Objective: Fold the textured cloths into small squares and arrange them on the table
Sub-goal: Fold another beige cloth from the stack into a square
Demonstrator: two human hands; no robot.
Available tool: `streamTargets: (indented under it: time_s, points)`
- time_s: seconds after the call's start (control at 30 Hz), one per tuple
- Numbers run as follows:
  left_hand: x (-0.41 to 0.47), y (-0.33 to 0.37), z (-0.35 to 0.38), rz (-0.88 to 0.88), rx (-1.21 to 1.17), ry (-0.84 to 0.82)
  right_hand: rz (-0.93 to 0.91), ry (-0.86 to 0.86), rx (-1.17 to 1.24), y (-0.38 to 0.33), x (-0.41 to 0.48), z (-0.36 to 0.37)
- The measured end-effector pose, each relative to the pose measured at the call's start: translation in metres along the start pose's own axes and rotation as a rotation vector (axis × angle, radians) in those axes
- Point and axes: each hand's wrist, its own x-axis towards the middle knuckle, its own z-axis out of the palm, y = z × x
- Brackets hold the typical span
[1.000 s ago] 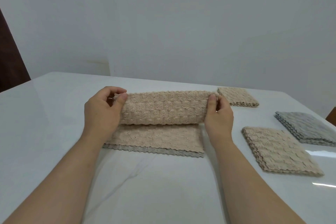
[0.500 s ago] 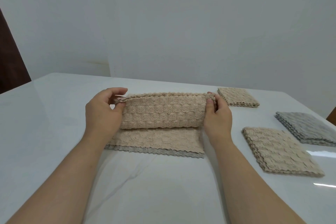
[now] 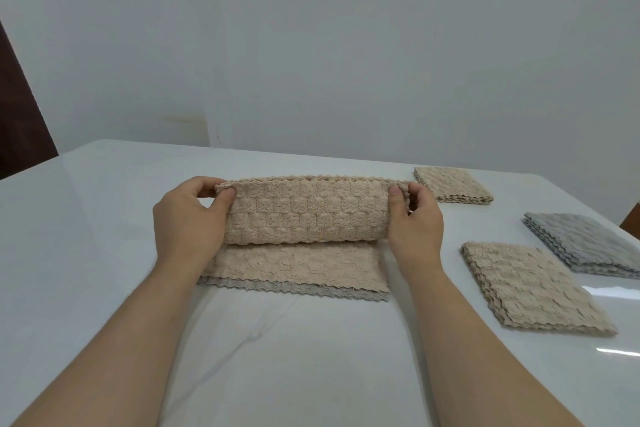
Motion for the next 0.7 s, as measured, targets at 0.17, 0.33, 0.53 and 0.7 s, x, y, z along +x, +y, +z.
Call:
streamTargets:
  time_s: [0.17, 0.33, 0.53, 0.7]
  points:
    - [-0.001, 0.003, 0.001, -0.007, -0.035, -0.028, 0.007, 0.022, 0.008, -0.004, -0.002, -0.001]
    - [-0.004, 0.007, 0.004, -0.079, -0.130, -0.067, -0.056, 0.073, -0.060, -0.007, -0.003, -0.001]
    - [-0.004, 0.011, 0.004, -0.137, -0.366, -0.143, -0.112, 0.142, -0.107, -0.015, -0.010, -0.005]
    - [-0.003, 0.017, -0.001, -0.217, -0.548, -0.156, -0.111, 0.094, 0.023, -0.019, -0.014, -0.003]
